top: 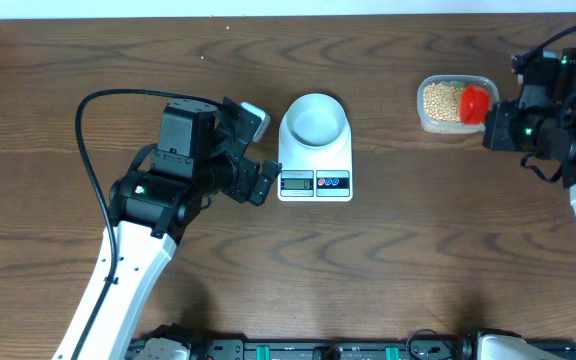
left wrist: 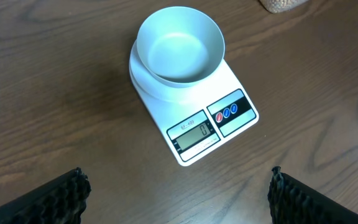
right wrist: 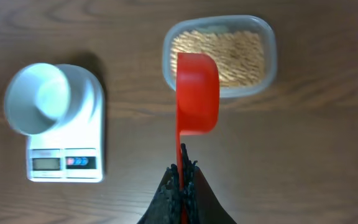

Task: Scoop item into bowl and weigh 50g on scale
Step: 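Lower the red scoop into the soybean tub with the right gripper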

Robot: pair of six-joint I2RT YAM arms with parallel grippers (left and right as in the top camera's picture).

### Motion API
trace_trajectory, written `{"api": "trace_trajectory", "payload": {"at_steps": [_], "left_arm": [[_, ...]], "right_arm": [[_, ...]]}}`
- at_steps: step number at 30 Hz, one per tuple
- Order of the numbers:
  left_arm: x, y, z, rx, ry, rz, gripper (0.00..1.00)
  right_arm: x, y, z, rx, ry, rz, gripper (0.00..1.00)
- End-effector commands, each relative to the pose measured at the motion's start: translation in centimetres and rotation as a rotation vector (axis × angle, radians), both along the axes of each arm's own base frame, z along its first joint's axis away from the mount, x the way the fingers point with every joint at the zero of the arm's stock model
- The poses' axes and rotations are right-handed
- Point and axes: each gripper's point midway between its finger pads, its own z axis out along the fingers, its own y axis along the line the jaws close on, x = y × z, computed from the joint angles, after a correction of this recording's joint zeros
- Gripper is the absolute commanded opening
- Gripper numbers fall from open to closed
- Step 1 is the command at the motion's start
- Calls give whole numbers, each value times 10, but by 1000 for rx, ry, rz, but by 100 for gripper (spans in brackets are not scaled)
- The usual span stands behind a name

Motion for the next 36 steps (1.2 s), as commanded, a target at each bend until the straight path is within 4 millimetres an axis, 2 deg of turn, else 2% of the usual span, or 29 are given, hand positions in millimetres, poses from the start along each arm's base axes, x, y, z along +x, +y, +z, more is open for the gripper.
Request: {"api": "trace_trajectory", "payload": {"at_steps": [1,5,8,12,20,27,31,36], "left_arm": [[-2,-2,-1,-7,5,-12,94],[-2,-2,-1,-7,5,-12,94],[-2,-2,-1,-7,5,-12,94],[-2,-2,-1,-7,5,-12,94],[-2,-2,-1,-7,5,-12,94],[-2,-2,-1,-7,5,-12,94],[-2,-2,-1,-6,5,-11,94],[-2,-2,-1,-7,5,-12,94]], "right_arm": [[-2,-21,4,-111,2,-45,1],[-10,-33,-2,-190,45,-59,1],[-17,-35,-7,-202,78,-64,1],[-12,-39,-13,-226,71,-61,1],[38,-42,-37,-247,-37,-44,1],[74,-42,-77,-226,-12,-28,1],[87,-43,-96,-226,7,-26,1],[89,-43,-116,-222,53,-21,1]]}}
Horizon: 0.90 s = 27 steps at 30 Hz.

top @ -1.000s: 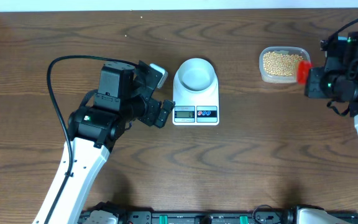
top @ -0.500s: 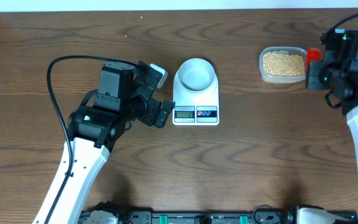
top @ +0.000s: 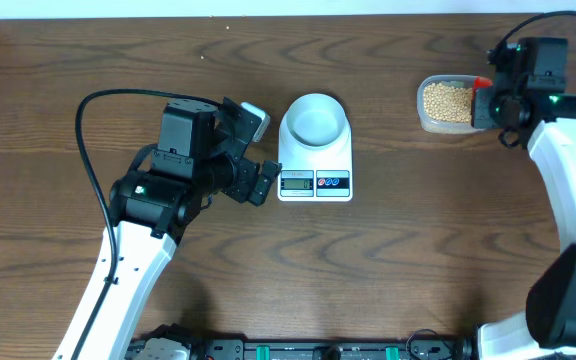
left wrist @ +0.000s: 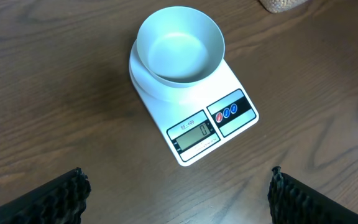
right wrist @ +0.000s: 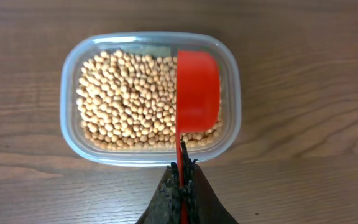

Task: Scoop item into bowl and weigh 50g on scale
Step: 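Lower the red scoop into the soybean tub with the right gripper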

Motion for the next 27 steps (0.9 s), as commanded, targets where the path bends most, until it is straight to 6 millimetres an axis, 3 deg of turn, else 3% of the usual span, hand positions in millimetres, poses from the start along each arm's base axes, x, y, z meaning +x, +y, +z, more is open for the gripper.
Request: {"api": "trace_trajectory", "payload": {"at_steps": [1,5,12,20,27], "left_arm": [[-2,-2,-1,-7,5,-12,94],[-2,-2,-1,-6,5,-11,94],[-2,-2,-1,-7,5,-12,94],[-2,-2,-1,-6,5,-11,94],[-2,-2,-1,-7,5,-12,94]], "right_arm": [[1,-1,-9,-3,19,8,1],[1,-1,-20,2,46,9,1],[0,17,-43,109,99,42,1],[0,41,-49,330,116,63,1],[-2,35,-42,516,107,16,1]]}}
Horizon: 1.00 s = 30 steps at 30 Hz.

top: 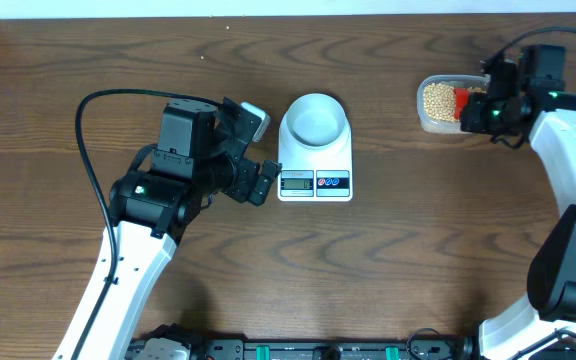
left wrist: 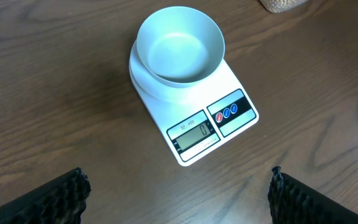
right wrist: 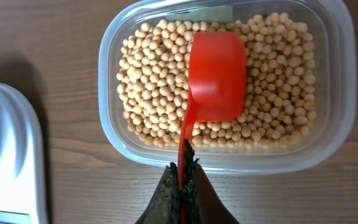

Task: Scoop item into bowl and weigh 50g on scale
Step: 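Lower the red scoop into the soybean tub with the right gripper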

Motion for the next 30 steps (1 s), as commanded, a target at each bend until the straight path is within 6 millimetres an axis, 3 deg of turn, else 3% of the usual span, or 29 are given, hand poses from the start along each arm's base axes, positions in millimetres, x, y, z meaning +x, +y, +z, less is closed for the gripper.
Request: {"api": "trace_trajectory", "payload": {"at_steps": [1,11,21,30], "left_arm": [[-2,-2,-1,-6,5,-11,94],[-2,-2,-1,-6,5,-11,94],[-2,-2,-1,-6,5,-12,94],[-2,-2,-1,-7,5,-12,94]], "right_arm": [[-5,7,0,190,31,-21,1],[-19,-22,-5,295,74,-120,1],[-16,-16,-39,367,143,-138,1],[-11,-6,-30,447,112,-103,1]]}}
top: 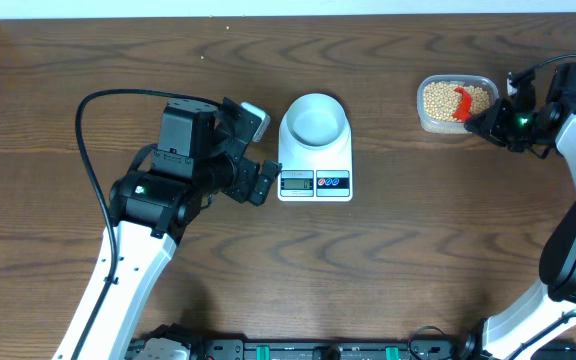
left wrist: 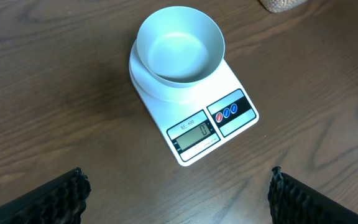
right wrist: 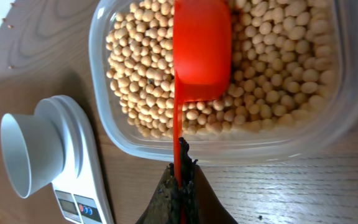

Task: Scoop item into bowl and weigh 50g on scale
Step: 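Lower the red scoop into the soybean tub with the right gripper, then lift the filled red scoop and carry it left over the bowl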

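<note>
An empty white bowl (top: 315, 120) sits on the white scale (top: 315, 182), whose display reads 0 in the left wrist view (left wrist: 193, 132). At the far right a clear tub of soybeans (top: 455, 100) holds the red scoop (right wrist: 202, 46), tipped on its side among the beans. My right gripper (right wrist: 180, 163) is shut on the scoop's handle, just outside the tub's near wall. My left gripper (left wrist: 178, 190) hangs open over bare wood, short of the scale, with nothing between its fingers (left wrist: 64, 193).
The wooden table's back edge (top: 288, 14) meets a white wall. A black cable (top: 98, 100) loops from the left arm over the table's left part. The right arm reaches in from the right edge.
The right wrist has rolled, so the scoop now lies on its side in the beans rather than mouth-up, and the arm has drawn back to the right. The left arm is unchanged.
The right gripper held the red scoop over the tub's near edge. It then stood over the right part of the beans, then over their middle, and now the scoop is tilted sideways into them. The bowl stayed empty, the scale at 0, the left gripper open.
</note>
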Robot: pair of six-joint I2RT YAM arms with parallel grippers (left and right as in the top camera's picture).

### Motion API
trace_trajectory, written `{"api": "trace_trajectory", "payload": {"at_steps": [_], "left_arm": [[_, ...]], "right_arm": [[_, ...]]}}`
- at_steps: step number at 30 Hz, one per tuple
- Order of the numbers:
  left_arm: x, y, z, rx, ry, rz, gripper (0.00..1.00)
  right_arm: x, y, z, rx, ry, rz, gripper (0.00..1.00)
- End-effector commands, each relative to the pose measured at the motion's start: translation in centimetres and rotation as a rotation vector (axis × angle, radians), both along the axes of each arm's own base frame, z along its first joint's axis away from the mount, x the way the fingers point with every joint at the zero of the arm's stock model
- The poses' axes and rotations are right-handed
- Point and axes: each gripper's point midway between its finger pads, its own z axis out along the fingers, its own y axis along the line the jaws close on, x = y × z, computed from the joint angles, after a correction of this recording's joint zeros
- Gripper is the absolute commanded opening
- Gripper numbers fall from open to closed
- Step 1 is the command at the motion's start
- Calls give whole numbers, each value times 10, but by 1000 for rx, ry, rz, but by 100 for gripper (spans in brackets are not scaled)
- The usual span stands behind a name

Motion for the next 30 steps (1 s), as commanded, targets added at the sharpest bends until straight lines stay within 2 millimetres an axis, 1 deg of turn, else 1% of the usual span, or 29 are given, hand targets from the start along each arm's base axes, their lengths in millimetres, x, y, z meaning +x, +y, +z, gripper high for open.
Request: {"api": "trace_trajectory", "payload": {"at_steps": [1,5,10,19,21,25,30], "left_arm": [[-2,-2,-1,-7,5,-12,94],[-2,-2,-1,-7,5,-12,94],[-2,-2,-1,-7,5,-12,94],[-2,-2,-1,-6,5,-11,95],[-2,-2,-1,-7,5,-12,94],[-2,-2,-1,-6,5,-11,95],[-2,-2,-1,-7,5,-12,94]], "right_arm": [[-3,10,-6,99,16,11,1],[-3,6,2,136,-5,6,1],[-3,-6,9,173,-32,-15,1],[-3,-24,29,280,-122,-26,1],[-4,-29,31,289,-129,-34,1],[-6,-31,38,322,-164,-16,1],[-6,-28,46,365,-191,2,1]]}}
